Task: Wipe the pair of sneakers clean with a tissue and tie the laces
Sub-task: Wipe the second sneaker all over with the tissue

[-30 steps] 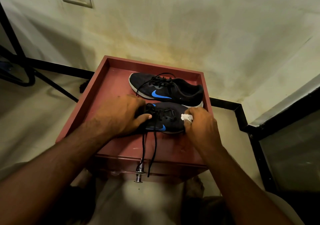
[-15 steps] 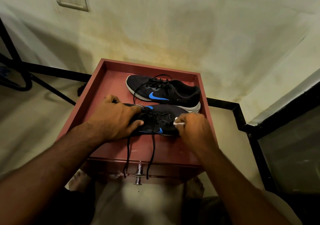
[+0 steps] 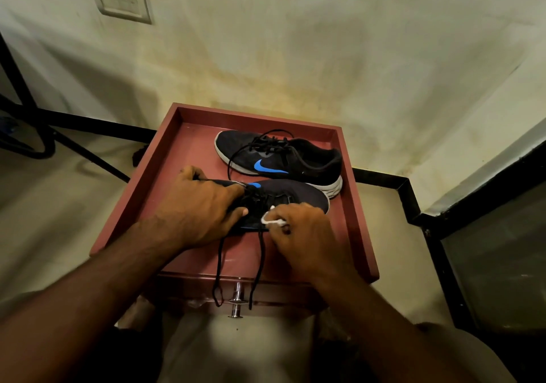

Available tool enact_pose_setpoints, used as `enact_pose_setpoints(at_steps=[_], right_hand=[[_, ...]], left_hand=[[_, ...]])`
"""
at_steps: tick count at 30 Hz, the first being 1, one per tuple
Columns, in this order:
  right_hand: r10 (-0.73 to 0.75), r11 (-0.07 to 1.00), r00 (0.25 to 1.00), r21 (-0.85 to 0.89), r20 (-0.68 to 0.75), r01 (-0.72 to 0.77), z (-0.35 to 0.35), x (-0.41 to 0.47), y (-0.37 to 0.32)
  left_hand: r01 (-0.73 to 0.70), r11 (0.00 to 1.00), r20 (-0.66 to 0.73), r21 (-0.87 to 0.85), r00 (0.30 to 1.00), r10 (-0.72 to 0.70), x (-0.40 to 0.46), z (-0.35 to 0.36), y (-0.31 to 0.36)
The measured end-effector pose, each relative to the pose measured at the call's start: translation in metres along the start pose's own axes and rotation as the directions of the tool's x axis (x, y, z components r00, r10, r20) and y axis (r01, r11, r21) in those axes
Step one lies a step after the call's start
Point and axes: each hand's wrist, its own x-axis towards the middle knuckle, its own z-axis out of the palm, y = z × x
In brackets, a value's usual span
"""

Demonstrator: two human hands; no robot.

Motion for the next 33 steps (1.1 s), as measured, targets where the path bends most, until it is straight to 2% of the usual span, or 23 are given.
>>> enact_pose_setpoints(at_steps=[1, 3, 8, 10, 13, 16, 18, 20, 22, 24, 26, 29, 31, 33], right_hand=[[-0.066, 0.998, 0.998, 0.015, -0.004, 0.066, 0.006, -0.002, -0.007], [-0.092, 0.995, 0.996, -0.048, -0.003, 0.092, 0.011, -0.001, -0.005], [0.214, 0.937, 0.974, -0.268, -0.067, -0.225, -0.020, 0.017, 0.029], [0.253, 0.929, 0.964, -0.256, -0.086, -0.267, -0.025, 0.019, 0.033], [0.220, 0.952, 0.973, -0.204, -0.063, -0.229, -0.019, 0.016, 0.023], [0.258, 0.939, 0.965, -0.220, -0.050, -0.263, -0.022, 0.017, 0.026], [0.255, 0.933, 0.961, -0.232, -0.109, -0.274, -0.025, 0.017, 0.031], [0.276, 0.942, 0.953, -0.161, -0.122, -0.294, -0.024, 0.015, 0.027], [0.236, 0.971, 0.970, -0.031, -0.056, -0.238, -0.014, 0.010, 0.016], [0.129, 0.992, 0.992, 0.013, 0.010, -0.129, -0.007, 0.004, 0.003], [0.107, 0.992, 0.993, -0.070, 0.060, -0.102, -0.008, 0.006, 0.004], [0.289, 0.920, 0.957, -0.286, 0.030, -0.269, -0.025, 0.021, 0.021], [0.335, 0.895, 0.942, -0.304, -0.023, -0.326, -0.034, 0.026, 0.031], [0.282, 0.936, 0.959, -0.221, 0.007, -0.274, -0.030, 0.019, 0.025]], left_hand=[[-0.002, 1.000, -0.013, -0.007, 1.000, 0.002, 0.000, 0.000, 0.000], [-0.004, 1.000, -0.024, -0.019, 1.000, 0.003, -0.001, 0.000, -0.002], [-0.007, 1.000, 0.005, -0.028, 1.000, 0.007, 0.000, 0.000, -0.004], [-0.008, 1.000, 0.016, -0.027, 1.000, 0.008, 0.000, 0.000, -0.004], [-0.011, 1.000, 0.011, -0.023, 1.000, 0.011, 0.001, -0.002, -0.004], [-0.014, 1.000, 0.020, -0.022, 1.000, 0.014, 0.001, -0.003, -0.004], [-0.016, 0.999, 0.018, -0.030, 1.000, 0.017, 0.001, -0.002, -0.005], [-0.014, 0.999, 0.011, -0.035, 1.000, 0.014, 0.001, -0.001, -0.005], [-0.011, 0.999, -0.002, -0.039, 1.000, 0.011, 0.001, 0.000, -0.004], [-0.008, 0.999, -0.006, -0.043, 1.000, 0.008, 0.001, -0.001, -0.003], [-0.006, 0.999, 0.010, -0.042, 1.000, 0.007, 0.001, -0.002, -0.004], [-0.005, 0.999, 0.019, -0.054, 1.000, 0.006, 0.001, -0.003, -0.004], [-0.005, 0.999, 0.029, -0.050, 1.000, 0.007, 0.001, -0.003, -0.004], [-0.008, 0.999, 0.032, -0.042, 0.999, 0.009, 0.002, -0.003, -0.003]])
